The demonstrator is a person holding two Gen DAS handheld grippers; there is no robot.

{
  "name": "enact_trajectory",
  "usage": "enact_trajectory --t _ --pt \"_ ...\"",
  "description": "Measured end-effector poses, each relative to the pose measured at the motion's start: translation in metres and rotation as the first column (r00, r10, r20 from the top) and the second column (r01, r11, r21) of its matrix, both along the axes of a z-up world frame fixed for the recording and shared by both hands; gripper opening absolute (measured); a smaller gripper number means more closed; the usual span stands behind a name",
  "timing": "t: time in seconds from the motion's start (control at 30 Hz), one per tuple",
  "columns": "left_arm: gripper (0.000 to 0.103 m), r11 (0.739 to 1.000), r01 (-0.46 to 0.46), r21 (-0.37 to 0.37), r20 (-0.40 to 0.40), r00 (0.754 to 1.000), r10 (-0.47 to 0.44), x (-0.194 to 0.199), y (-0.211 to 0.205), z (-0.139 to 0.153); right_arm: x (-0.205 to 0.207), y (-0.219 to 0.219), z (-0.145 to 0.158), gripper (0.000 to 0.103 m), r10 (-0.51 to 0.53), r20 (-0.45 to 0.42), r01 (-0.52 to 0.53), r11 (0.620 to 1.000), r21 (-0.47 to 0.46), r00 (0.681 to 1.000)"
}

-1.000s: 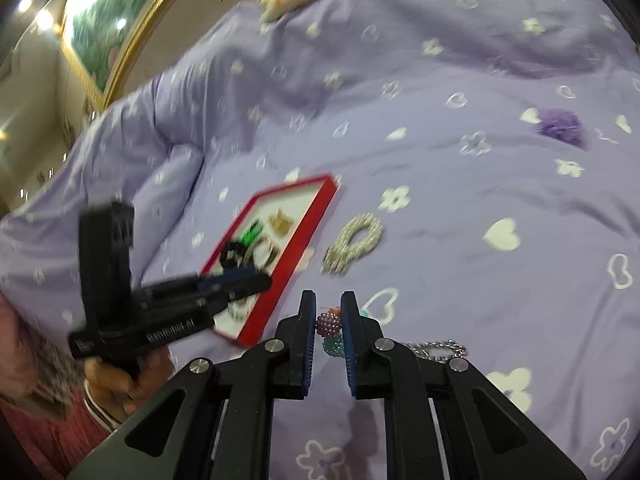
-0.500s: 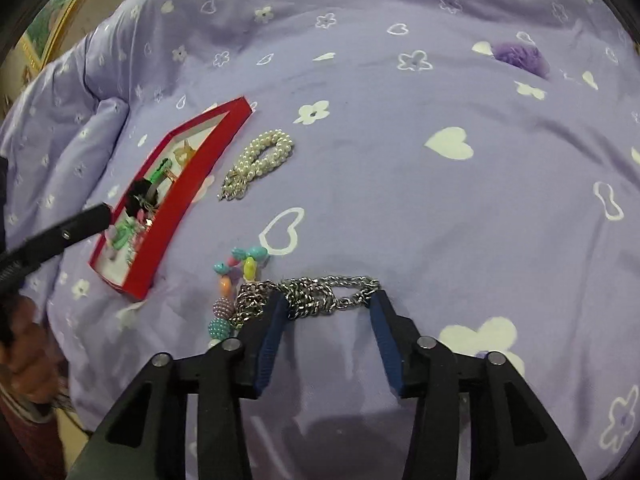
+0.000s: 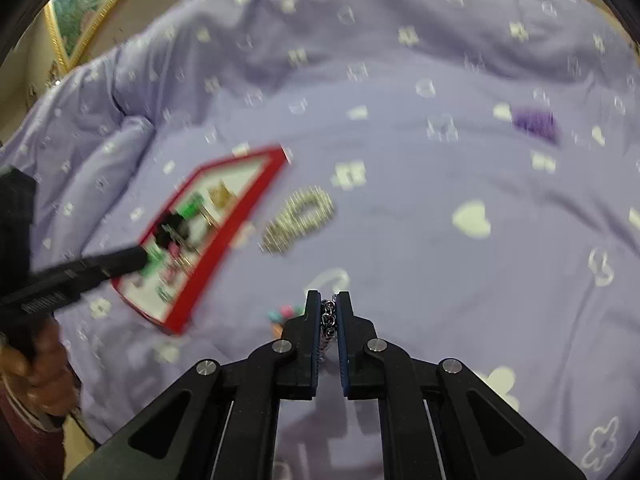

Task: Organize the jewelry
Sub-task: 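Carry gold ring and silver chain into the red box and open both tools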

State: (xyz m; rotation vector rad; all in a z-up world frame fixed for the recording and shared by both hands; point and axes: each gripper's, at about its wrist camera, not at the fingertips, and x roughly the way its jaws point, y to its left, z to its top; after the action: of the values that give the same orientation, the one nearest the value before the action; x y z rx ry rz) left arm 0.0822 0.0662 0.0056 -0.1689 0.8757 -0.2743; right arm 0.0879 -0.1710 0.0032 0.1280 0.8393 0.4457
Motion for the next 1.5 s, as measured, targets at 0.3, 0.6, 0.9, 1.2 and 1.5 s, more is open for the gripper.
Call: enact_trajectory --t 0.3,0.6,0.9,1.2,1.5 --pt "0.021 0.998 -0.063 -0.011 0.035 0.997 0.063 -0.008 0.03 0.013 -0.003 0.029 0.058 0.007 0.058 0.125 -0.067 0.996 0.065 0.99" --pt "0.021 0.989 -0.15 -0.009 0.031 0.988 0.15 -0.013 0.071 0.01 0.005 0.08 0.07 0.007 0.156 0.149 -0.17 0.982 0.087 0.977" --pt "0.021 0.973 -0.233 0.003 0.004 0.973 0.233 -0.02 0.113 -0.004 0.009 0.127 0.068 0.007 0.25 0.141 -0.265 0.959 0.1 0.958" --pt "0.021 0.962 -0.272 0.01 -0.035 0.962 0.272 -0.016 0.134 -0.024 0.014 0.166 0.046 0.007 0.319 0.088 -0.327 0.94 0.098 0.944" --pt "0.021 0.962 -0.272 0.021 -0.071 0.959 0.273 -0.006 0.135 -0.044 0.021 0.181 0.018 0.007 0.341 0.019 -0.341 0.936 0.09 0.94"
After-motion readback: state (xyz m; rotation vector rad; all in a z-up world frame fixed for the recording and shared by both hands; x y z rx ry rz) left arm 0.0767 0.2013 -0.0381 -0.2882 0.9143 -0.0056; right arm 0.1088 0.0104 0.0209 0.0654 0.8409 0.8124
